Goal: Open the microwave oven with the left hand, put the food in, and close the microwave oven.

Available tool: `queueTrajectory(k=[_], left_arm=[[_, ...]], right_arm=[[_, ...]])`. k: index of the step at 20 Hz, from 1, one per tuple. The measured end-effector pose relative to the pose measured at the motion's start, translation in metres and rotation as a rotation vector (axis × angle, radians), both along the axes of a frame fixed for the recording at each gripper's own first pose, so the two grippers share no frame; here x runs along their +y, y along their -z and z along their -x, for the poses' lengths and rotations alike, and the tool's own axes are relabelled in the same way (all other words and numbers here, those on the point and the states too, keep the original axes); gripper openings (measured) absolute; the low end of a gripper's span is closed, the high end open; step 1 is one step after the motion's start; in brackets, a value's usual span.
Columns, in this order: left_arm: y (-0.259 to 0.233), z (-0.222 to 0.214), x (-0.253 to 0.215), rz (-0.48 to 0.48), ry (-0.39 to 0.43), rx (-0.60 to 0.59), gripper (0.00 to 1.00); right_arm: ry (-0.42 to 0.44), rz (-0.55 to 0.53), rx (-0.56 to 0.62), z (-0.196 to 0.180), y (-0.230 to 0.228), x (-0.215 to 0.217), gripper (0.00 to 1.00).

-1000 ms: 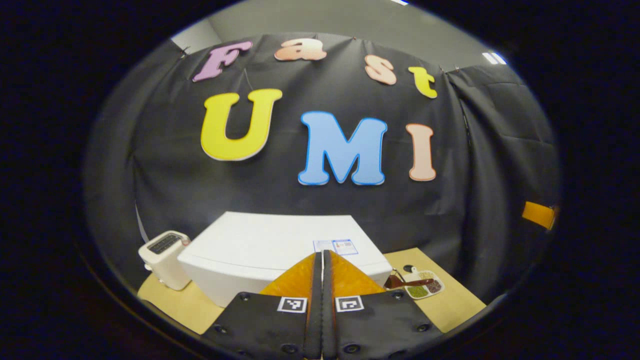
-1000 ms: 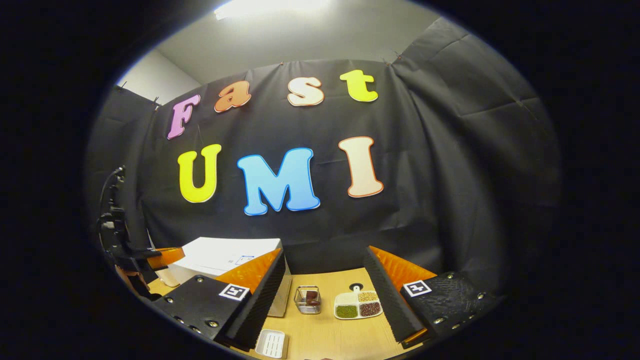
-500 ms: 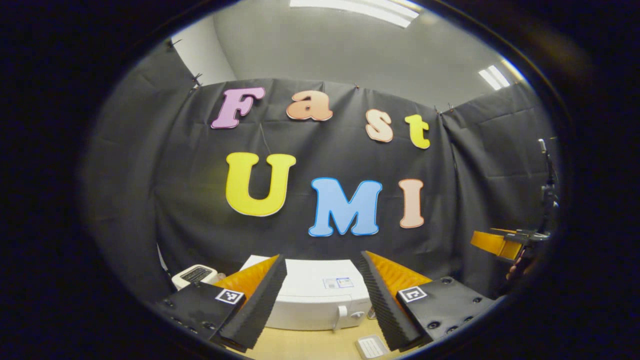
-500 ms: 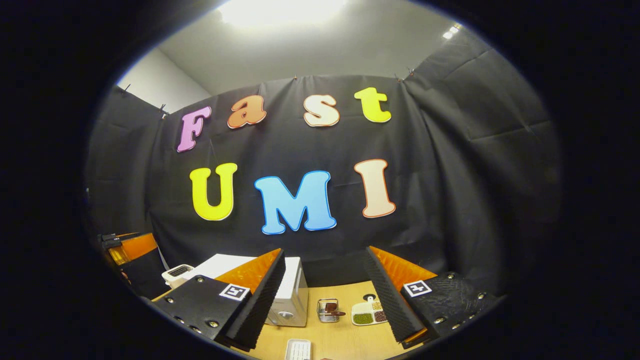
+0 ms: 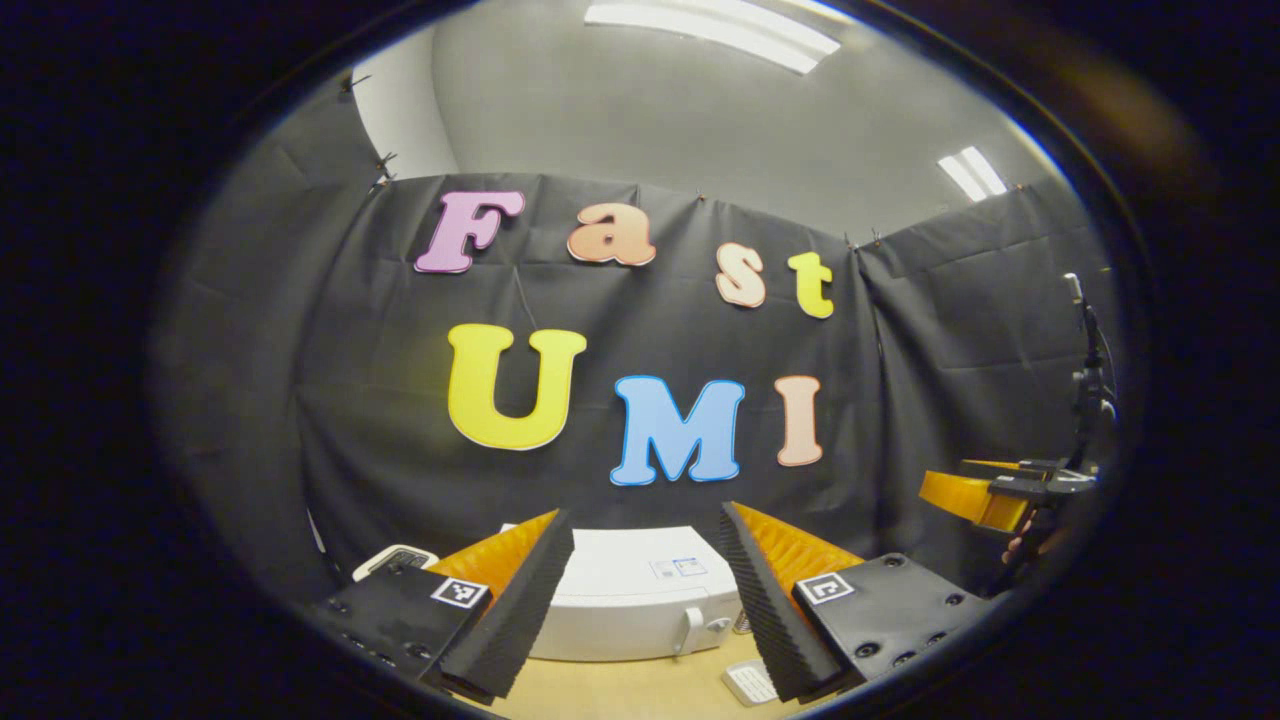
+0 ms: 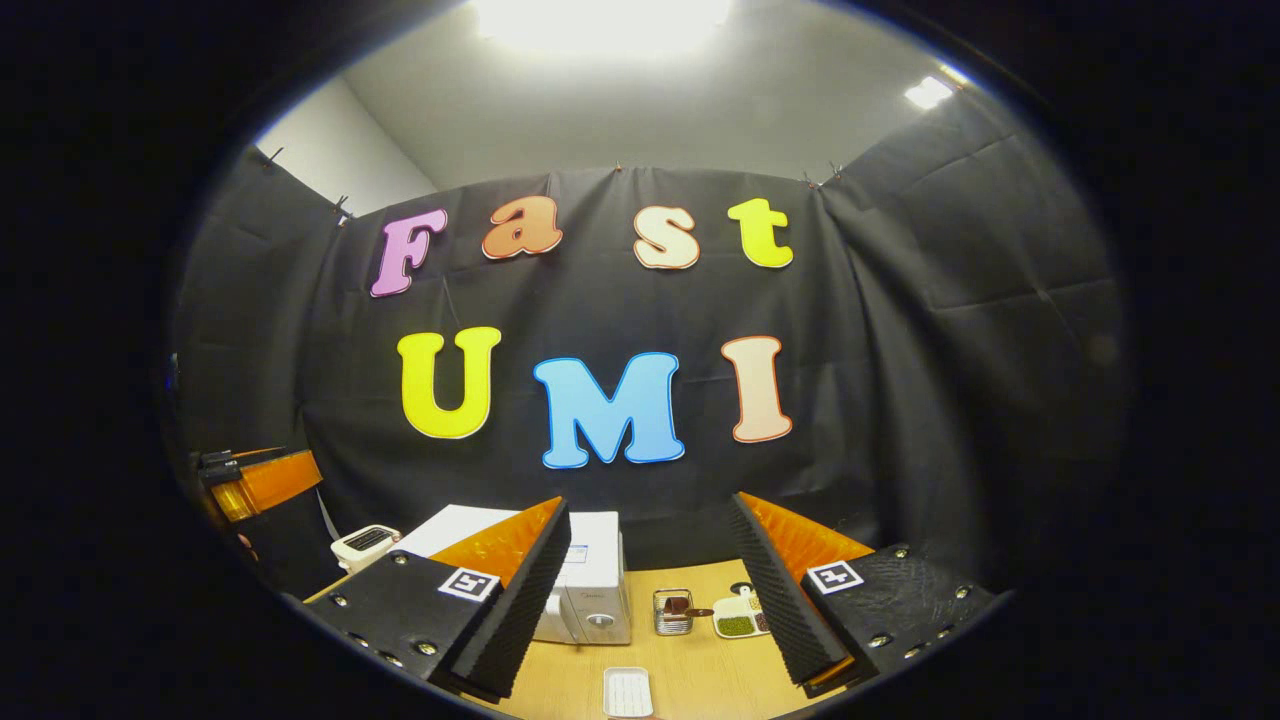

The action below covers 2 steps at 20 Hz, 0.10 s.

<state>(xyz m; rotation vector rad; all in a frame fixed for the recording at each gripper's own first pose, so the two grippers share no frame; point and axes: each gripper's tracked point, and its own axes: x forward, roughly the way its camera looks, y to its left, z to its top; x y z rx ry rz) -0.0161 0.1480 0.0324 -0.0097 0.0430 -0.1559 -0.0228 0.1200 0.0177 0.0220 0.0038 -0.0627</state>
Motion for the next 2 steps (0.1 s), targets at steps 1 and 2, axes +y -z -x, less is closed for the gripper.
queueTrajectory(k=[1, 2], left_arm=[[0.0004, 0.0032, 0.0016, 0.007, 0.008, 0.001, 0.98], [0.0001, 0.0052, 0.0026, 0.013, 0.015, 0.001, 0.98]], right_arm=[[-0.002, 0.006, 0.000, 0.0044, -0.0004, 0.0035, 0.96], [-0.005, 0.009, 0.001, 0.0070, -0.0017, 0.0069, 0.96]])
